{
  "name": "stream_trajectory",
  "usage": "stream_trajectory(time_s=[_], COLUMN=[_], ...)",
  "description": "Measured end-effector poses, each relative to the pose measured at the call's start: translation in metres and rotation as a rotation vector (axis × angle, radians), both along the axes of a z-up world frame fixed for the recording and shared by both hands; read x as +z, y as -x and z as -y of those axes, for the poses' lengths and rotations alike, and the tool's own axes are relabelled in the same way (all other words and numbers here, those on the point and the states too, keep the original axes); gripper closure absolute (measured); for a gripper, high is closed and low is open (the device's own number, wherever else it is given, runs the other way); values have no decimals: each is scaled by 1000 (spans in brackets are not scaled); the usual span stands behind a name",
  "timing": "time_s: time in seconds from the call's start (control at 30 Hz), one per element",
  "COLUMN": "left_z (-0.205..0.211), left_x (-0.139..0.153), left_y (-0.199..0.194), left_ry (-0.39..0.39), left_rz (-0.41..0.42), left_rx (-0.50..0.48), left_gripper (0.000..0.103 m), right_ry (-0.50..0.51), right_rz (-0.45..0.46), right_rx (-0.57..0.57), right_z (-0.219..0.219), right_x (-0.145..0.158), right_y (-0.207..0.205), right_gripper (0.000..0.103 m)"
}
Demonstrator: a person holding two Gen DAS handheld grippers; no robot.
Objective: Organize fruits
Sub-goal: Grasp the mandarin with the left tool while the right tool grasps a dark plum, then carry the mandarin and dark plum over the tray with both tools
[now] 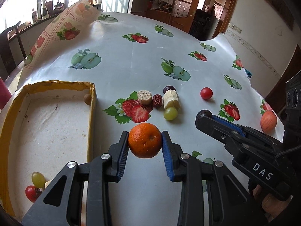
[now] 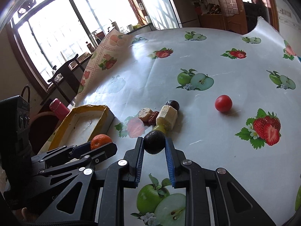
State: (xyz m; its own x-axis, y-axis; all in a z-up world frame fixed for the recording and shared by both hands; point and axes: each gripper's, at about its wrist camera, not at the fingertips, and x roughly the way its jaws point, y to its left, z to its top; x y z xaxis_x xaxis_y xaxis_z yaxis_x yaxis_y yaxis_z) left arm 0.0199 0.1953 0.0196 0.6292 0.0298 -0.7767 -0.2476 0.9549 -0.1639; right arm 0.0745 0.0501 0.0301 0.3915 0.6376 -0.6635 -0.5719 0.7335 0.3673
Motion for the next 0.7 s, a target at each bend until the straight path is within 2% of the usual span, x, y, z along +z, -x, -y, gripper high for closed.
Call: stream_trajectory(time_s=[0.33, 0.7], left_z=[-24, -58], left_x=[12, 10], left_y=[35, 61], left_ry=[-40, -46], left_rz=[24, 19], left_rx=[51, 109], left_gripper=[71, 71], right_ry=[-23, -10], right_rz=[21, 28], right_rx=[78, 145], right_z=[-31, -68], right_x=[21, 23], right_y=[37, 64], right_gripper=[80, 80])
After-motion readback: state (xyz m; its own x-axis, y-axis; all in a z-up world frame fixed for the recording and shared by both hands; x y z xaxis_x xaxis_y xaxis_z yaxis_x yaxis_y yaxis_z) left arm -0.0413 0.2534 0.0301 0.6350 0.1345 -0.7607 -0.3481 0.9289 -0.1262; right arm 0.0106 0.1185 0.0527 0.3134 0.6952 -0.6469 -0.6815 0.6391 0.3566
